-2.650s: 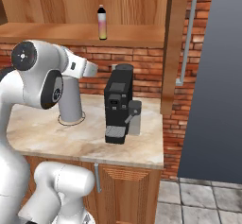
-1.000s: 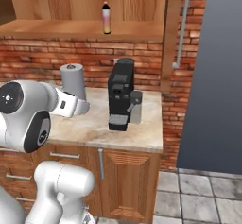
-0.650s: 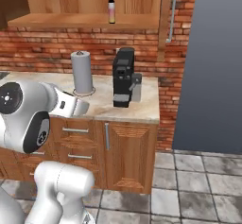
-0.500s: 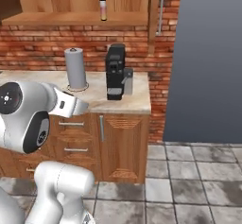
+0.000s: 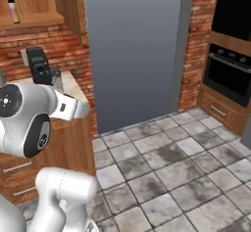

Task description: Sort all alcoholic drinks to one cabinet, and non-alcoholic drinks to the other.

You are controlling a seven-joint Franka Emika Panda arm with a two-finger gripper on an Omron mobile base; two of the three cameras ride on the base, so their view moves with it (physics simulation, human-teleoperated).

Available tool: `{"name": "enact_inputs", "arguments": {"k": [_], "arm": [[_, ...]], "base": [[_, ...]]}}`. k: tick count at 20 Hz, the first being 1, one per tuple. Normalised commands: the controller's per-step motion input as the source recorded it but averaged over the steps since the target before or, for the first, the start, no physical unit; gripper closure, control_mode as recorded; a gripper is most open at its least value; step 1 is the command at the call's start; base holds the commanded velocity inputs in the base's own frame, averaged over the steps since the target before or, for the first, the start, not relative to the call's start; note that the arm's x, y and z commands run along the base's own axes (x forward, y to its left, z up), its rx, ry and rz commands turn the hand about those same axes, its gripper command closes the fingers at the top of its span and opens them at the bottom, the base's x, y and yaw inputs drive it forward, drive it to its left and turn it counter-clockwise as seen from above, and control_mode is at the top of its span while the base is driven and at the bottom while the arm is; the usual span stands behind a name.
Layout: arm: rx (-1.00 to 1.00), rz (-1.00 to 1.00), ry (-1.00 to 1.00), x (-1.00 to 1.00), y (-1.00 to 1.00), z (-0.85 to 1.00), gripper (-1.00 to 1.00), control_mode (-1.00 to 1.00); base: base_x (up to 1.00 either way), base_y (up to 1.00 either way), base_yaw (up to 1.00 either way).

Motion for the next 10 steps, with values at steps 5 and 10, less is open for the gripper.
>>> {"name": "enact_inputs", "arguments": {"k": [5,10], "arm": [[0.0,0.0,0.0,0.0,0.0,0.0,-1.0,1.0],[0.0,0.0,0.0,0.0,0.0,0.0,-1.0,1.0]], "base": [[0.0,-0.12,-0.84],[0.0,-0.29,-0.78]]}}
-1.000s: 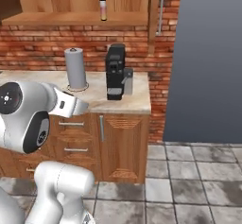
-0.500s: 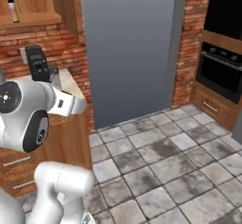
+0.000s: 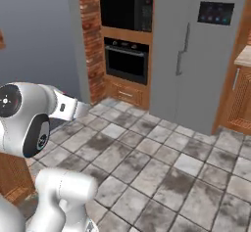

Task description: Sort all alcoholic drinks to one cabinet, and non-alcoholic drinks to the other.

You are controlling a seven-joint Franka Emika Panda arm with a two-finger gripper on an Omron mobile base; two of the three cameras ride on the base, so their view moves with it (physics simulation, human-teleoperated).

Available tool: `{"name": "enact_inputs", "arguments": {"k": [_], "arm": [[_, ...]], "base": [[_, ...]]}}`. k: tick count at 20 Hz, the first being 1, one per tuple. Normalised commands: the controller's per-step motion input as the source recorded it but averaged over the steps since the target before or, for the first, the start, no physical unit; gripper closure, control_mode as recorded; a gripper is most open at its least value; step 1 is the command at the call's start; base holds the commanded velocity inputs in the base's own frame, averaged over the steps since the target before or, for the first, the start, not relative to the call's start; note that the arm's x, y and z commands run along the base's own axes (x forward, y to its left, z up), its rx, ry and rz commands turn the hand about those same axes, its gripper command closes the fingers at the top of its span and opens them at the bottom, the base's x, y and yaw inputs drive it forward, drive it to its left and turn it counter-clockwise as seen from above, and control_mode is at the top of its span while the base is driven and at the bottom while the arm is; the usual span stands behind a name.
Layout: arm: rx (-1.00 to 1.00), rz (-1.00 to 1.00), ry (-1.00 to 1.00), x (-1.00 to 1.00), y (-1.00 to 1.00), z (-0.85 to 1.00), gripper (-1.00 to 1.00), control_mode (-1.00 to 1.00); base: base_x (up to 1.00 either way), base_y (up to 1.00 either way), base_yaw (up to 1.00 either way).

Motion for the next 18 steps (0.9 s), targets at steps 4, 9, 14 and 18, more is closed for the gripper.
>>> {"name": "enact_inputs", "arguments": {"k": [4,9,14,18], "arm": [[0.0,0.0,0.0,0.0,0.0,0.0,-1.0,1.0],[0.0,0.0,0.0,0.0,0.0,0.0,-1.0,1.0],[0.0,0.0,0.0,0.0,0.0,0.0,-1.0,1.0],[0.0,0.0,0.0,0.0,0.0,0.0,-1.0,1.0]], "base": [[0.07,-0.43,-0.7],[0.27,-0.57,-0.55],[0.83,-0.63,-0.22],[1.0,-0.63,-0.1]]}}
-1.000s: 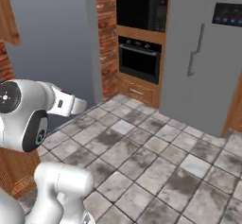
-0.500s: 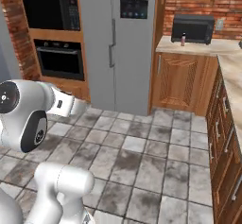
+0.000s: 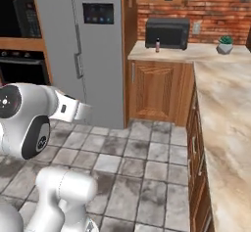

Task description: Sort all alcoholic drinks to one cabinet, and non-alcoholic drinks to the other.

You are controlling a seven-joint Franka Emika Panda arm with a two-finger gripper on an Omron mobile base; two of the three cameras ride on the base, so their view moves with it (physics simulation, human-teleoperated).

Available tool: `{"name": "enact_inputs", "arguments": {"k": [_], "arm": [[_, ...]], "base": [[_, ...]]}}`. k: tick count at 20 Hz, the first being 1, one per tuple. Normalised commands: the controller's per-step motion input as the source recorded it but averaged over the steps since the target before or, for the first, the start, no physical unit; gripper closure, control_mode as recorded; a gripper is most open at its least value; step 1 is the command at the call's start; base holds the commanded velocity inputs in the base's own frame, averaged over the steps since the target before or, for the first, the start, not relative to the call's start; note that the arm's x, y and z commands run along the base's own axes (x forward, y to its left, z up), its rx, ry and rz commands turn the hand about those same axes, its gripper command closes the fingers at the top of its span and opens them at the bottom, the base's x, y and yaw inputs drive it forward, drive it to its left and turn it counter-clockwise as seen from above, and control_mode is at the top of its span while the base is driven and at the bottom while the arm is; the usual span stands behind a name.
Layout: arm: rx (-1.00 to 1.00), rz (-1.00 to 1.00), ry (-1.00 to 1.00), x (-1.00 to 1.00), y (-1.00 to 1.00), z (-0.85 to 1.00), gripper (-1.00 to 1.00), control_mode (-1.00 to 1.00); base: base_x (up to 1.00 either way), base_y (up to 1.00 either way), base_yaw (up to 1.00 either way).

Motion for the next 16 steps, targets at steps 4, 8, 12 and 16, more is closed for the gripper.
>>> {"name": "enact_inputs", "arguments": {"k": [4,8,12,16], "arm": [[0.0,0.0,0.0,0.0,0.0,0.0,-1.0,1.0],[0.0,0.0,0.0,0.0,0.0,0.0,-1.0,1.0],[0.0,0.0,0.0,0.0,0.0,0.0,-1.0,1.0],[0.0,0.0,0.0,0.0,0.0,0.0,-1.0,1.0]], "base": [[1.0,-0.69,-0.11],[1.0,-0.37,-0.2],[1.0,-0.05,-0.08],[1.0,-0.05,0.0]]}}
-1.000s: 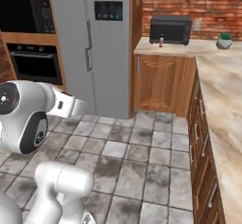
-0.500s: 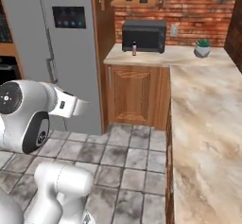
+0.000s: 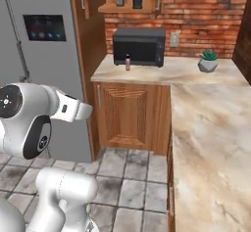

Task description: Sort all alcoholic drinks to one cabinet, and non-alcoholic drinks to the other.

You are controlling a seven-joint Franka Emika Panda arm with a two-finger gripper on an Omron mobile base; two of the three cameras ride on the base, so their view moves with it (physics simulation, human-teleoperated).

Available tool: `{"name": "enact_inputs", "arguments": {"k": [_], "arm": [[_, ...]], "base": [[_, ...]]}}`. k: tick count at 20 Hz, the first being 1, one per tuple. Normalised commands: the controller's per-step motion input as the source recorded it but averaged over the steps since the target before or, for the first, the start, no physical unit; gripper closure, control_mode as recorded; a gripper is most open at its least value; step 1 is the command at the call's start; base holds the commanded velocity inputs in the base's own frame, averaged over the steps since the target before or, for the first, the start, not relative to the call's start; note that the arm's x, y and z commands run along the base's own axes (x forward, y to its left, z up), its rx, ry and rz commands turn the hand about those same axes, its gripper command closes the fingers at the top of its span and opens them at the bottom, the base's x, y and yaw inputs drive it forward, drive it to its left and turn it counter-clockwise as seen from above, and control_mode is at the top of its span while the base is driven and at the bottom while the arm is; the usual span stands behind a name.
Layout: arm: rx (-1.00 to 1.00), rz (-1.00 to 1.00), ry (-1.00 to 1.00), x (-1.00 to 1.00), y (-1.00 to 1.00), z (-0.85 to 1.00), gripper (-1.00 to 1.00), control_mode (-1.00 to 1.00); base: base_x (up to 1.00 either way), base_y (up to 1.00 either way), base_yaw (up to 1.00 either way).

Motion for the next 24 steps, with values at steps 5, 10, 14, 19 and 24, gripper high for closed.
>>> {"name": "enact_inputs", "arguments": {"k": [5,10,14,19,24], "arm": [[0.0,0.0,0.0,0.0,0.0,0.0,-1.0,1.0],[0.0,0.0,0.0,0.0,0.0,0.0,-1.0,1.0],[0.0,0.0,0.0,0.0,0.0,0.0,-1.0,1.0],[0.0,0.0,0.0,0.0,0.0,0.0,-1.0,1.0],[0.0,0.0,0.0,0.0,0.0,0.0,-1.0,1.0]], "base": [[1.0,-0.28,0.0],[1.0,-0.36,0.0],[0.96,-0.4,0.0],[0.81,-0.29,0.0],[0.51,-0.14,0.02]]}}
